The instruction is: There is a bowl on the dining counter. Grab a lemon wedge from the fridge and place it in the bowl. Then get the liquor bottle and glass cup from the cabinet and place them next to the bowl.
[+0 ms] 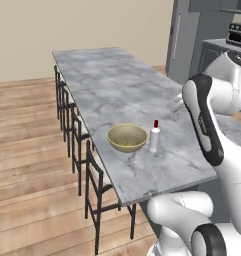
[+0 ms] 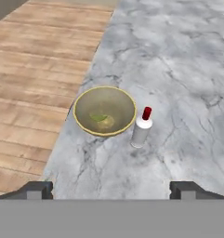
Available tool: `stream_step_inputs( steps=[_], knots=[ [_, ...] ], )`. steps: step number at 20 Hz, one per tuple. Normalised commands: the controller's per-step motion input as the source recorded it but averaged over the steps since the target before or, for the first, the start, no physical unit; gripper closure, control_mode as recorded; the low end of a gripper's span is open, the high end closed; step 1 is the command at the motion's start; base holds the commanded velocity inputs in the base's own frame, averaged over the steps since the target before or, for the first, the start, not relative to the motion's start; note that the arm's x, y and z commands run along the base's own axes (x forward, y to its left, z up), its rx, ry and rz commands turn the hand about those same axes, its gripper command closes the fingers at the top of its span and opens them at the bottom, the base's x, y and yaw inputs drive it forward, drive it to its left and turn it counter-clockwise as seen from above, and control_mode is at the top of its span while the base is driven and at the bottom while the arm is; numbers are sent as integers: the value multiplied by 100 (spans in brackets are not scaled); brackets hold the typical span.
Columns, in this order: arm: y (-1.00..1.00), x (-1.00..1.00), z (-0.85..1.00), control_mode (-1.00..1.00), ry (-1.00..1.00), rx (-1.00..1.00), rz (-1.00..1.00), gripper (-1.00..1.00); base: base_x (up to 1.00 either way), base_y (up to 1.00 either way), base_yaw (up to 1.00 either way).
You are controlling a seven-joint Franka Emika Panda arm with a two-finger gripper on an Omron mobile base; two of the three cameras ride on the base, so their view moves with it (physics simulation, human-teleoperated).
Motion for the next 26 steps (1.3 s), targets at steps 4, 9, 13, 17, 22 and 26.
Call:
stream_step_inputs(
  steps=[4, 9, 13, 17, 22, 26],
  knots=[
    [4, -16, -31, -100, 19, -10, -32, -100, 0, 0, 0],
    [-1, -12, -33, -100, 0, -5, -22, -100, 0, 0, 0],
    [-3, -15, -18, 100, 0, 0, -11, -100, -6, -3, -4],
    [0, 0, 0, 100, 0, 0, 0, -100, -13, -64, -17],
    [0, 0, 0, 100, 0, 0, 0, -100, 0, -100, -15],
    [0, 0, 0, 100, 0, 0, 0, -100, -5, -100, -11]
  ],
)
